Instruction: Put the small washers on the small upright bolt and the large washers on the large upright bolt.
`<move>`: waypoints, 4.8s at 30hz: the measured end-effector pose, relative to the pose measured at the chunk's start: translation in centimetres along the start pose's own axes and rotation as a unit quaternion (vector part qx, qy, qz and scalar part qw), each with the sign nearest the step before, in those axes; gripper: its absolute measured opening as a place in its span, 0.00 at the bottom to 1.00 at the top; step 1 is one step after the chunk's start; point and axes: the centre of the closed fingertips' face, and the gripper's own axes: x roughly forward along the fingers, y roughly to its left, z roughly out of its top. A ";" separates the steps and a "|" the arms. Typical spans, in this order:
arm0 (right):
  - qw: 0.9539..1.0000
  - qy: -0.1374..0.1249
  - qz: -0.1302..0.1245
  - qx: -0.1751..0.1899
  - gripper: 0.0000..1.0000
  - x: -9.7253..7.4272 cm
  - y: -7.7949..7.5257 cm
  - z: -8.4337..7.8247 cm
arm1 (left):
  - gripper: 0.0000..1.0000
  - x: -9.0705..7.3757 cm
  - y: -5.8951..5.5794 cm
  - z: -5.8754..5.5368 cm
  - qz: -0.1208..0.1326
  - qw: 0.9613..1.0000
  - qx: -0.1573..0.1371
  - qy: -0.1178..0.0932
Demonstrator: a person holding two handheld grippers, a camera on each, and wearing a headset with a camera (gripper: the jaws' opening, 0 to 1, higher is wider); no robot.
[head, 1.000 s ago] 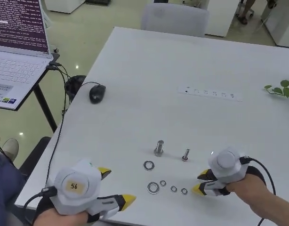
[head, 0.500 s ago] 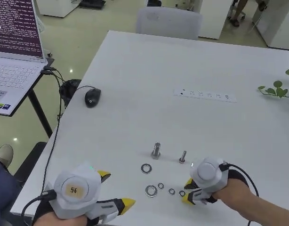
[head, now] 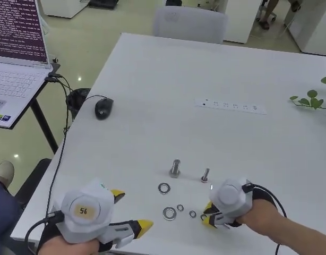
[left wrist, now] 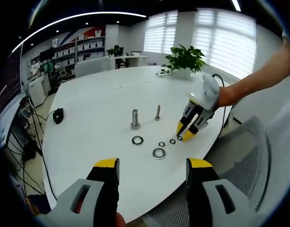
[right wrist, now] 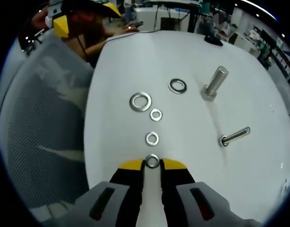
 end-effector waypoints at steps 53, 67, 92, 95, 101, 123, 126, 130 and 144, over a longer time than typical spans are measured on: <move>0.985 -0.075 -0.118 0.103 0.13 -6.0 -10.4 3.3 | 0.56 -0.5 0.0 0.2 0.006 1.000 0.000 -0.001; 0.995 -0.029 -0.090 0.039 0.13 -5.3 -11.7 4.3 | 0.56 -0.6 0.3 0.1 0.013 1.000 -0.008 -0.004; 0.997 0.001 -0.076 0.020 0.13 -4.3 -11.8 3.9 | 0.56 -0.8 0.8 -0.1 0.018 1.000 -0.013 -0.003; 0.997 0.004 -0.074 0.018 0.13 -4.1 -11.7 3.9 | 0.56 -0.8 0.8 -0.1 0.019 1.000 -0.015 -0.004; 0.997 0.008 -0.070 0.018 0.13 -3.8 -11.8 3.7 | 0.56 -0.8 0.9 -0.3 0.020 1.000 -0.016 -0.002; 0.997 0.036 -0.051 0.036 0.13 -1.0 -12.0 2.7 | 0.56 -1.3 1.3 -0.7 0.028 0.999 -0.022 -0.001; 0.997 0.039 -0.050 0.038 0.13 -0.8 -12.0 2.6 | 0.56 -1.3 1.4 -0.9 0.028 0.999 -0.023 0.000; 0.997 0.044 -0.049 0.044 0.14 -0.5 -11.9 2.3 | 0.56 -1.3 1.4 -0.9 0.029 0.999 -0.024 0.000; 0.997 0.022 -0.062 0.049 0.17 -1.7 -12.4 2.7 | 0.56 -1.4 1.4 -0.9 0.030 0.999 -0.024 0.000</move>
